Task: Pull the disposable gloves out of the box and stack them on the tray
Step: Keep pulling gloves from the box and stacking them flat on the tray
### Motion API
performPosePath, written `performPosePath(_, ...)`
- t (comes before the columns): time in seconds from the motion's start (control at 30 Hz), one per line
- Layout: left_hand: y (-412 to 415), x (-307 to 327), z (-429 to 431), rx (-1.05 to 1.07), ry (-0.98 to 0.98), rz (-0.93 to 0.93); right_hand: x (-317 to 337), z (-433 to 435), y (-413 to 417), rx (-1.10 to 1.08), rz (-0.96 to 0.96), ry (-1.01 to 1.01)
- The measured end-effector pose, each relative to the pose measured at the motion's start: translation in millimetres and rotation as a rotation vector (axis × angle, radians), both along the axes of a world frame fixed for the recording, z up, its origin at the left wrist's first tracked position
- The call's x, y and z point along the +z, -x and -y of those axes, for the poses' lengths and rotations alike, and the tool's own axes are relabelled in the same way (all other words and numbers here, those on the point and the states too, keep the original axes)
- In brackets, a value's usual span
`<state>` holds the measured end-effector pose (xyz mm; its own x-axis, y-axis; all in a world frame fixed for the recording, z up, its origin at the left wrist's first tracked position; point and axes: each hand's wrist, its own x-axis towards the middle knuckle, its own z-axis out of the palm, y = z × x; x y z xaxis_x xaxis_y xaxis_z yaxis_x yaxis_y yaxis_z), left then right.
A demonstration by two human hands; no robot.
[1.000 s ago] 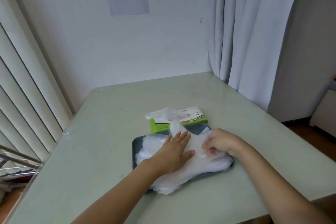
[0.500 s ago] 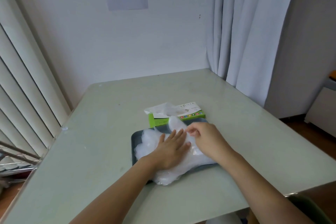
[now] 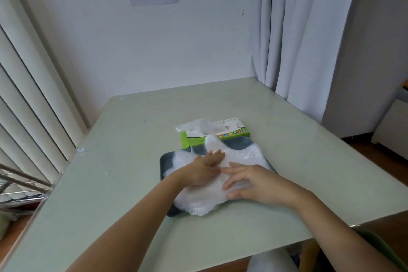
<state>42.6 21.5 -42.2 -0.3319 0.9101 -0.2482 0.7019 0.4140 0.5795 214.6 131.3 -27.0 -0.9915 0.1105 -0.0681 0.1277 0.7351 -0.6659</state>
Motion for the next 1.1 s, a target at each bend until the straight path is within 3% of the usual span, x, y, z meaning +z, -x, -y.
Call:
performPosePath(0.13, -5, 0, -1, -0.04, 0.045, -0.104, 10, 8, -15, 0.071, 0.105, 0.218)
performPosePath(0.27, -15, 2, 0, -0.044, 0.046, -0.197, 12, 5, -2, -0.171, -0.211, 0.282)
performPosePath(0.37, -20, 3, 0, -0.069, 0.027, -0.238, -1, 8, 18, -0.244, -0.21, 0.145)
performPosePath(0.53, -21, -7, 11, -0.035, 0.067, -0.383, -16, 3, 35, -0.217, 0.138, -0.325)
performPosePath(0.83, 6, -3, 57, 0.073, 0.262, -0.518, -3, -10, 37, -0.194, 0.332, -0.407)
performPosePath(0.97, 12, 16, 66, 0.097, 0.29, -0.496, 20, -14, 54, -0.315, 0.129, -0.435)
performPosePath(1.1, 21, 37, 64, 0.218, 0.136, -0.382, 32, -9, 89, -0.385, -0.14, -0.414)
